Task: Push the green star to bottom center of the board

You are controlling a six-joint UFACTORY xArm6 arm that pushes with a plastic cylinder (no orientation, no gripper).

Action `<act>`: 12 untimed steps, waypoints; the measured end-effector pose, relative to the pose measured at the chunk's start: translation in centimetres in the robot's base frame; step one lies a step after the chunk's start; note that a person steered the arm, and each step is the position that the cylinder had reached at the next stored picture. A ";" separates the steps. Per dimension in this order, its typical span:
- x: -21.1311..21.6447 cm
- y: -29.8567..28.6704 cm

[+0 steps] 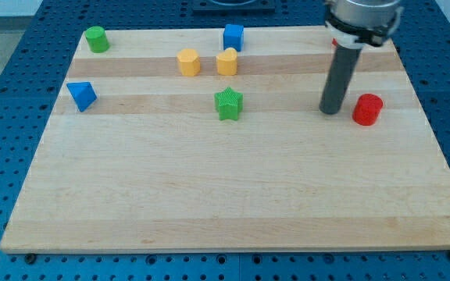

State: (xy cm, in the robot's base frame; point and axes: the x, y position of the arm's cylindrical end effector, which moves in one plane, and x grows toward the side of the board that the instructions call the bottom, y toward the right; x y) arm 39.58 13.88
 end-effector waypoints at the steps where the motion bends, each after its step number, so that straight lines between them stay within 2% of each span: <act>1: -1.8 -4.0; 2: -1.8 -8.8; 4: -4.8 -14.7; 5: -2.4 -16.5; 10: 1.6 -11.9; 12: 4.5 -10.1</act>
State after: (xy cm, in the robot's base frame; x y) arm 44.05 3.74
